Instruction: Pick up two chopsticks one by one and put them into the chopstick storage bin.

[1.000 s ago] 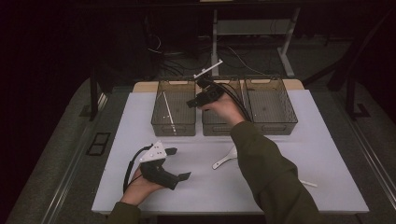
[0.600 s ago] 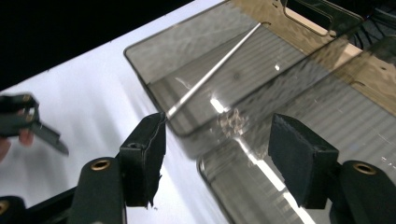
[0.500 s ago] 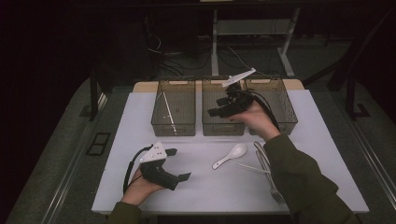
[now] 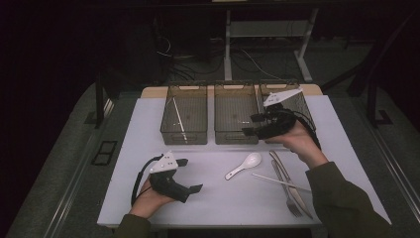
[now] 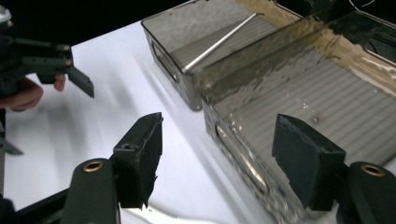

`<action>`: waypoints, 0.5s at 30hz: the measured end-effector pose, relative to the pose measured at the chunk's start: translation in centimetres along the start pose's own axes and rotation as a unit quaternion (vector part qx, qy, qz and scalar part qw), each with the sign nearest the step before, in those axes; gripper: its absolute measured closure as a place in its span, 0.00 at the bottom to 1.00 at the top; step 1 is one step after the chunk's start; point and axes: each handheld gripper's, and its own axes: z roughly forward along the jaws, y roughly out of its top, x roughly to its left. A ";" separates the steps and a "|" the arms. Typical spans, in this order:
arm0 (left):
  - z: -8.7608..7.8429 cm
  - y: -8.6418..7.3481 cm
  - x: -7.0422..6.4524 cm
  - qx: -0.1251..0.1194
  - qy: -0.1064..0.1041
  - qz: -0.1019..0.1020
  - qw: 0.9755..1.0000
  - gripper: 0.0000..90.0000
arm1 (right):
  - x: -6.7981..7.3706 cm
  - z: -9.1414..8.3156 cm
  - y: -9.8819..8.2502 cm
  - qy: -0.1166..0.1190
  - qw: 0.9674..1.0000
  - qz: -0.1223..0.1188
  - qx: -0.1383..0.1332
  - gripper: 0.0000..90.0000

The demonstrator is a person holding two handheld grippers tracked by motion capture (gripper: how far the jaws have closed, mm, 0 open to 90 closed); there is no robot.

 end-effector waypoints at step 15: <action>0.0 -0.1 0.0 0.004 0.004 -0.003 1.000 0.00 | -0.1 -5.3 -6.8 -0.006 1.000 0.012 -0.018 0.40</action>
